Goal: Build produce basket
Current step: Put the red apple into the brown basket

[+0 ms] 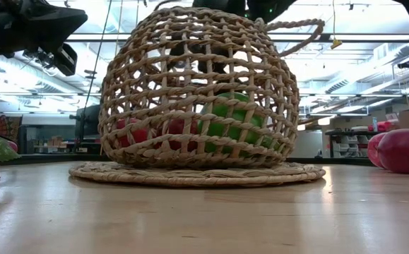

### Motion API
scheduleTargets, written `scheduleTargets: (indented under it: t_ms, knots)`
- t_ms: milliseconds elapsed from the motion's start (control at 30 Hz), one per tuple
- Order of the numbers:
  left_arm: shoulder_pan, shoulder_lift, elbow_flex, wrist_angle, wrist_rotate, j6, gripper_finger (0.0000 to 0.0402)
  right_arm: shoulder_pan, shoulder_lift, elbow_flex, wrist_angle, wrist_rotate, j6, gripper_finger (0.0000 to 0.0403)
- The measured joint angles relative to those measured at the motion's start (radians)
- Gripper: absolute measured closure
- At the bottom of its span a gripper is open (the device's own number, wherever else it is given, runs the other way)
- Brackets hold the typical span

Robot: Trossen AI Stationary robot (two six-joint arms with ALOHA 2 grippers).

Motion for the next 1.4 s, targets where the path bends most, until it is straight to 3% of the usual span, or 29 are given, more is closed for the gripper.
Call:
scheduleTargets:
  t_ms: [300, 633, 867, 1067, 1400]
  knots:
    - [0.000, 0.000, 0.000, 0.000, 0.000, 0.000, 0.0372, -0.003, -0.028, 0.127, -0.111, 0.123, -0.089, 0.0007]
    - [0.000, 0.000, 0.000, 0.000, 0.000, 0.000, 0.0374, -0.066, -0.032, 0.413, -0.490, 0.202, -0.266, 0.0007]
    - [0.000, 0.000, 0.000, 0.000, 0.000, 0.000, 0.0368, -0.132, -0.032, 0.568, -0.867, 0.262, -0.348, 0.0007]
    - [0.000, 0.000, 0.000, 0.000, 0.000, 0.000, 0.0373, -0.188, -0.043, 0.585, -1.143, 0.266, -0.368, 0.0007]
    - [0.000, 0.000, 0.000, 0.000, 0.000, 0.000, 0.0371, -0.261, -0.152, 0.580, -1.178, 0.312, -0.405, 0.0007]
